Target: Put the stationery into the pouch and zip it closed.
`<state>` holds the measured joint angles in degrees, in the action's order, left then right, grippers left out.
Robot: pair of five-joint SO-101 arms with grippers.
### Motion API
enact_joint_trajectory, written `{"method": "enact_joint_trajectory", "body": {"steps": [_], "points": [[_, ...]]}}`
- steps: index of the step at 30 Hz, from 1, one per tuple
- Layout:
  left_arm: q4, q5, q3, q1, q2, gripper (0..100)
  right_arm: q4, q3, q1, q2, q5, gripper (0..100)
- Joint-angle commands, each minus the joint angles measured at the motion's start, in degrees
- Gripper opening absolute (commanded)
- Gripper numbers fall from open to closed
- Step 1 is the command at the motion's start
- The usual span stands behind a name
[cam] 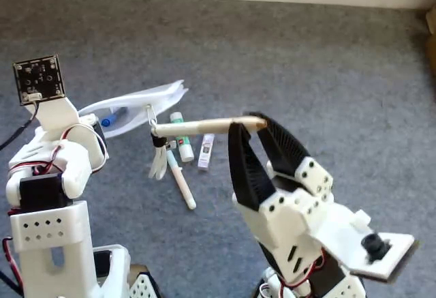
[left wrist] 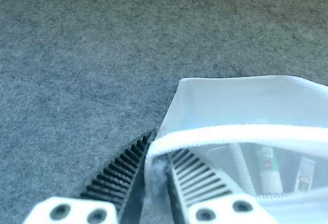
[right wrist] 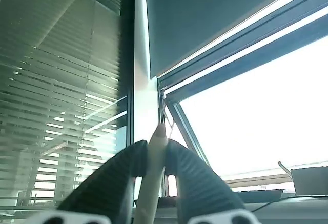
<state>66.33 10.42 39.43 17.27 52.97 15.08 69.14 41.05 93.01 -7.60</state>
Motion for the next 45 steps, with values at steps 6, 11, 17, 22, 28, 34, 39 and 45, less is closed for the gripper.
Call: {"method": "enact_joint_trajectory", "body": {"steps": [6, 11, 17, 22, 28, 34, 39, 45], "points": [[-0.62, 0.53, 0.40, 0.84, -1.01, 1, 3.47, -17.63, 0.92, -26.59, 0.00, 0.5], [-0.62, 0.53, 0.40, 0.84, -1.01, 1, 12.18, -19.82, 0.57, -36.26, 0.09, 0.5], [-0.62, 0.53, 0.40, 0.92, -1.01, 1, 13.23, -19.82, 0.66, -41.89, 0.18, 0.5], [-0.79, 0.53, 0.40, 0.92, -1.01, 1, 13.23, -19.82, 2.42, -42.24, 6.59, 0.5], [-1.23, 0.53, 0.48, 0.92, -1.01, 1, 12.79, -17.36, 6.11, -42.68, 11.87, 0.5], [-1.23, 0.53, 0.48, 1.01, -1.01, 1, 12.79, -14.02, 9.80, -42.77, 21.36, 0.5], [-1.23, 0.53, 0.48, 0.92, -1.01, 1, 12.53, -11.91, 12.44, -42.86, 26.73, 0.5], [-1.23, 0.53, 0.48, 0.92, -1.01, 1, 0.31, -11.82, 12.53, -42.86, 27.43, 0.5]]}}
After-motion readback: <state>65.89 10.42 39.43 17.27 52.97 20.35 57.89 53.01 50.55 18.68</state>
